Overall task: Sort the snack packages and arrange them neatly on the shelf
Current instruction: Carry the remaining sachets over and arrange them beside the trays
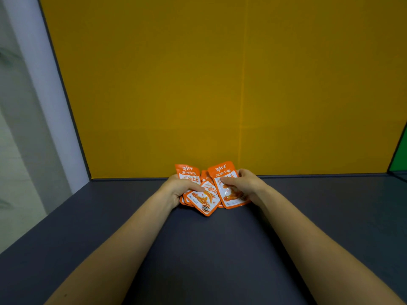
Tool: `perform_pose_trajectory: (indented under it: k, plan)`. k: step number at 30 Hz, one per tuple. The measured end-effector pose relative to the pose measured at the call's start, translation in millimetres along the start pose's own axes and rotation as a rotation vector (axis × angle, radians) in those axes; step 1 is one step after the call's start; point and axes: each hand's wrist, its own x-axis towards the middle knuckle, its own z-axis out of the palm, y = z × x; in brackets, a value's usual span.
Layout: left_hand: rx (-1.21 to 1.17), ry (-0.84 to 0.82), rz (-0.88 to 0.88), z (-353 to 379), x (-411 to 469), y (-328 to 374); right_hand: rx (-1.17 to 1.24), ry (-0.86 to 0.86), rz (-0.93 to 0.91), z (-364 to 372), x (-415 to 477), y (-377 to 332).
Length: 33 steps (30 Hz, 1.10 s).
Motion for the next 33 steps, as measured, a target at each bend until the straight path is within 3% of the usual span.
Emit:
perform_pose_trajectory:
  k: [8,20,33]
  plan:
    - [0.051,-0.09,-0.07,-6,-6,3,0.202,-0.002,0.058,-3,-3,1]
    - [-0.063,-0.153,0.052,9,-19,1,0.274,-0.008,0.013,-1,-29,-7]
    - [-0.124,-0.158,0.095,83,-72,18,0.326,0.337,-0.01,-119,-121,21]
